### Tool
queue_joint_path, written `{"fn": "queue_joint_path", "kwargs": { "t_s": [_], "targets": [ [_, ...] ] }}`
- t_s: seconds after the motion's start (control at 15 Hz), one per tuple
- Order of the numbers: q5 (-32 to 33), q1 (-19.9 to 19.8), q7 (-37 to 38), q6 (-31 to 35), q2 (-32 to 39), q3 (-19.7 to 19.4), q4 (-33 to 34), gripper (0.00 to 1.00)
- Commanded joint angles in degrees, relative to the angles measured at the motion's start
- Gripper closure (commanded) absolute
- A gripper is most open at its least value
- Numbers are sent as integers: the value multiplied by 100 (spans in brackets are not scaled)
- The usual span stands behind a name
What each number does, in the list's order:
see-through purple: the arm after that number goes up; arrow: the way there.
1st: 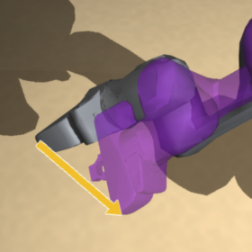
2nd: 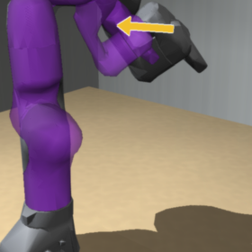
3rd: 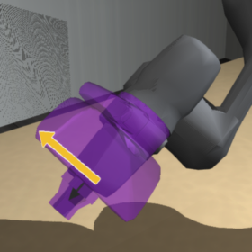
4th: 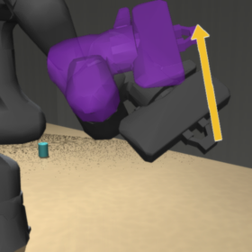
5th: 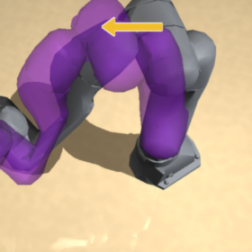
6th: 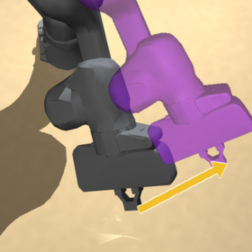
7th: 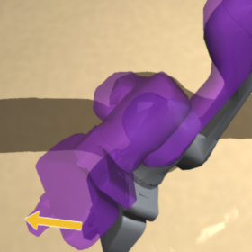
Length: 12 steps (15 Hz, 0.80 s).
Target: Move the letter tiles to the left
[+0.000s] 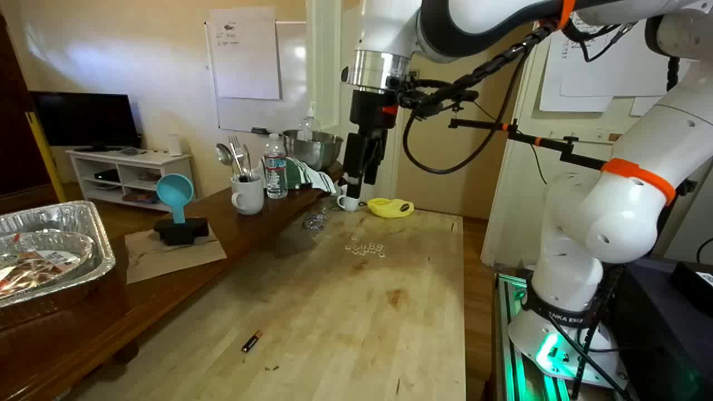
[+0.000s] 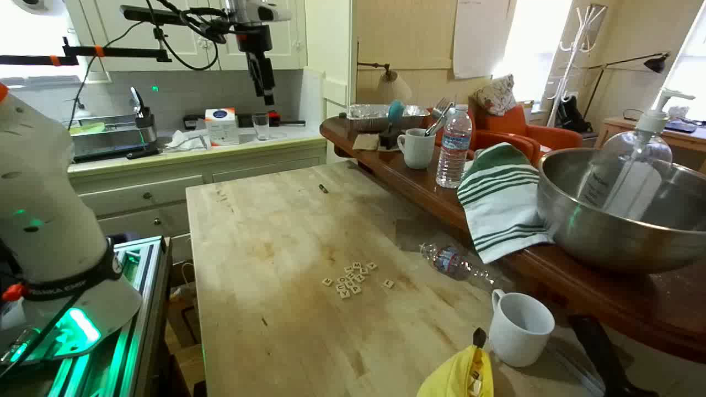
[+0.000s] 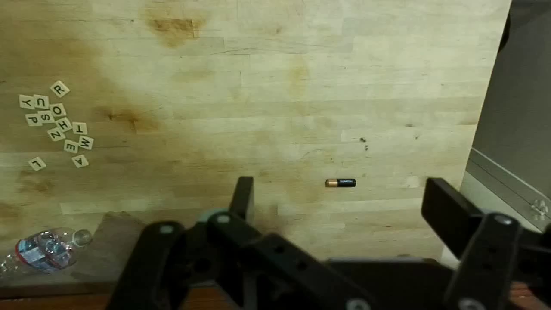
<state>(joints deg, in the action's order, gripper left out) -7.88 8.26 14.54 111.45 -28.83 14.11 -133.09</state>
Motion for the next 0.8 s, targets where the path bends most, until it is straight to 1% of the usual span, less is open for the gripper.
{"fn": "queue_joint_path", "kwargs": {
  "t_s": [0.0,0.27,0.4,0.53,0.67,0.73],
  "targets": [
    [22,41,20,-16,10,-33,17,0],
    [22,42,20,-16,10,-32,17,0],
    [242,-177,264,172,166,-26,-49,0],
    [419,-357,319,271,325,-141,-147,0],
    [610,-553,480,602,543,-205,-298,0],
    [727,-630,475,892,674,-248,-396,0]
  ]
}}
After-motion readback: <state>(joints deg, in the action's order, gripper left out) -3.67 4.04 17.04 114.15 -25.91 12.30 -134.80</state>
